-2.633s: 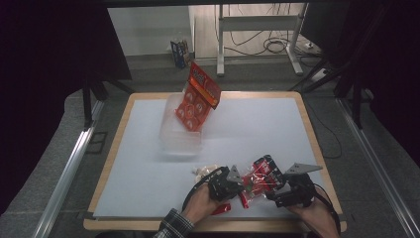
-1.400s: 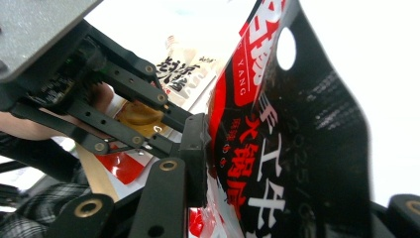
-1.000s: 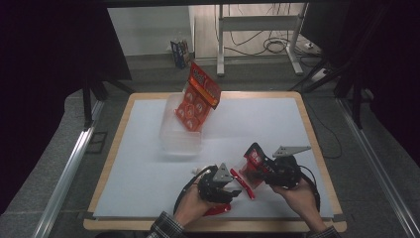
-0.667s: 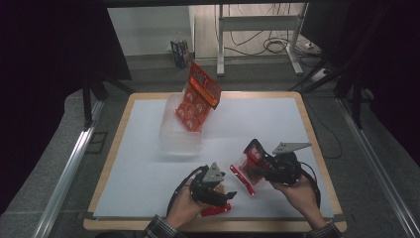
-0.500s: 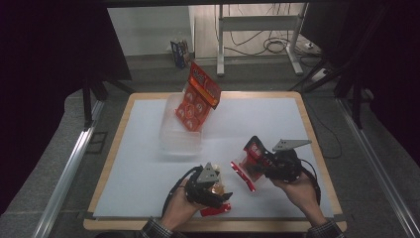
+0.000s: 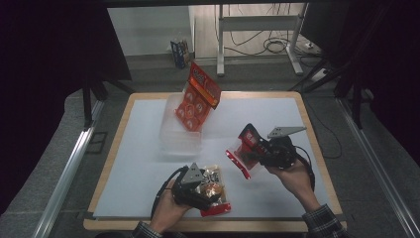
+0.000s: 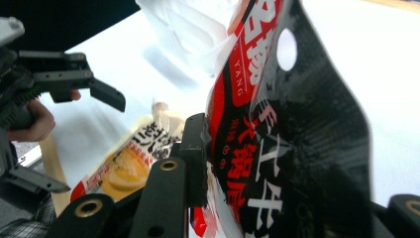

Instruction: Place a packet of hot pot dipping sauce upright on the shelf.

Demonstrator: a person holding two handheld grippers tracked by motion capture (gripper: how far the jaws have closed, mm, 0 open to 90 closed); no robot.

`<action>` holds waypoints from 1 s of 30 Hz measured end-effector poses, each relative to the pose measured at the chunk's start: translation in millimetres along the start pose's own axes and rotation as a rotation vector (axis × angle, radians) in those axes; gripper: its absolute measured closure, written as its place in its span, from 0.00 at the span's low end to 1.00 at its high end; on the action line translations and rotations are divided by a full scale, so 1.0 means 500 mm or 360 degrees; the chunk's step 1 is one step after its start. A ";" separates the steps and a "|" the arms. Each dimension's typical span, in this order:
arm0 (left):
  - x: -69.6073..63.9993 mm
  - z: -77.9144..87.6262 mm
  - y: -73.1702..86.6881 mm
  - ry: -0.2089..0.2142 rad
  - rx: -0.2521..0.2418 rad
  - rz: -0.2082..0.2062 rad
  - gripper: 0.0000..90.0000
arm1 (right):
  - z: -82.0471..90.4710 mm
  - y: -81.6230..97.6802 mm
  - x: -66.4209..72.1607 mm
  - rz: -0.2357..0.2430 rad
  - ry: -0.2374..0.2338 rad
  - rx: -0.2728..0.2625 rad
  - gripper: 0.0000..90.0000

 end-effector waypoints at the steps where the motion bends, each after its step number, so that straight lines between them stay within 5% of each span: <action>1: 0.001 0.002 0.001 -0.0001 -0.0003 0.0006 0.05 | -0.005 -0.007 -0.001 0.0007 -0.0007 -0.0004 0.76; 14: 0.024 0.045 0.030 -0.0062 -0.0041 0.0058 0.01 | -0.053 -0.074 -0.011 0.0029 -0.0020 -0.0011 0.76; 30: 0.045 0.086 0.054 -0.0172 -0.0066 0.0019 0.00 | -0.145 -0.127 -0.016 0.0120 -0.0066 0.0030 0.76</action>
Point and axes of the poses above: each handheld gripper's, and its own axes: z roughly backward along the jaws, y roughly out of its underside, x roughly to its left, the point moved 7 cm from there along -z, roughly forward along the jaws, and after that the axes turned 15 degrees about -x, right-handed, at the moved point
